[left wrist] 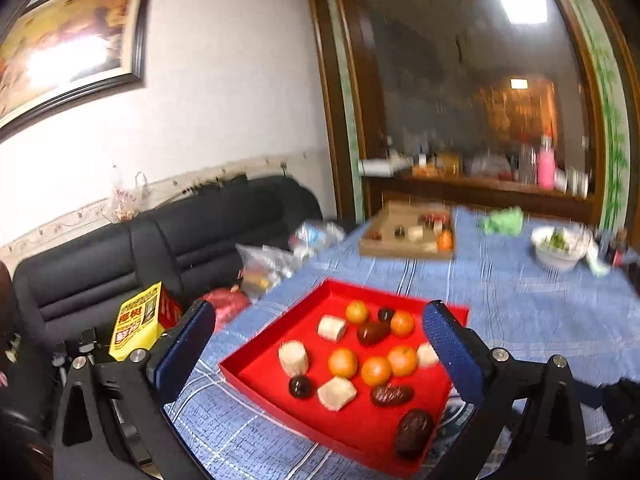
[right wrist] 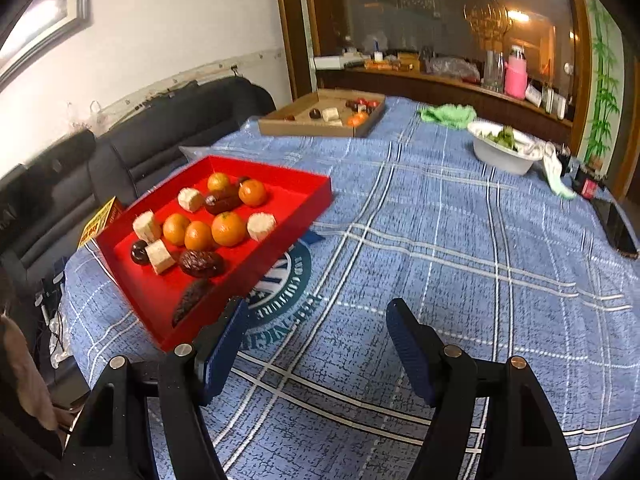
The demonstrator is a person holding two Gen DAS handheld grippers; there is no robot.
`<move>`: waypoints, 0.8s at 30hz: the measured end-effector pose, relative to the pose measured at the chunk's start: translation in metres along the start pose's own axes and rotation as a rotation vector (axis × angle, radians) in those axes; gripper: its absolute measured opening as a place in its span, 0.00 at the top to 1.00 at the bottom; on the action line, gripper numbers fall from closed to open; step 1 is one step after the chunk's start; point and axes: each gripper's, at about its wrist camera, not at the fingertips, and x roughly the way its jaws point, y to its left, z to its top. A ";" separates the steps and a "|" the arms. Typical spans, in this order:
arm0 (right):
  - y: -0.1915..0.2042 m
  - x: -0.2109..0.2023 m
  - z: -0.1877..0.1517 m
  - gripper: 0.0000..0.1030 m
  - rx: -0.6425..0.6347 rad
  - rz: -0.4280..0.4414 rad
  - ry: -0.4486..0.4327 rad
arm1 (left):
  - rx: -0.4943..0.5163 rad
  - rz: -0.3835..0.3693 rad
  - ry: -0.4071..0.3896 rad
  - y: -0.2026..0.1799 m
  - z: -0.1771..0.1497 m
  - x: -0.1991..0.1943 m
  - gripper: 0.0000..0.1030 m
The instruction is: Organize fruits
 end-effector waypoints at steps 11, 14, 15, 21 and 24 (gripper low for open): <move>0.018 -0.019 -0.002 0.15 -0.067 -0.021 -0.051 | -0.002 -0.078 0.098 -0.001 -0.002 0.002 0.00; 0.017 -0.021 -0.002 0.11 -0.065 -0.042 -0.050 | -0.004 -0.080 0.119 0.000 -0.004 0.005 0.00; 0.017 -0.020 -0.002 0.10 -0.061 -0.051 -0.046 | -0.002 -0.081 0.125 -0.001 -0.005 0.006 0.00; 0.014 -0.017 -0.003 0.09 -0.047 -0.086 -0.024 | 0.012 -0.088 0.163 -0.003 -0.011 0.012 0.00; 0.014 -0.017 -0.003 0.09 -0.045 -0.092 -0.023 | 0.008 -0.102 0.185 -0.003 -0.014 0.016 0.00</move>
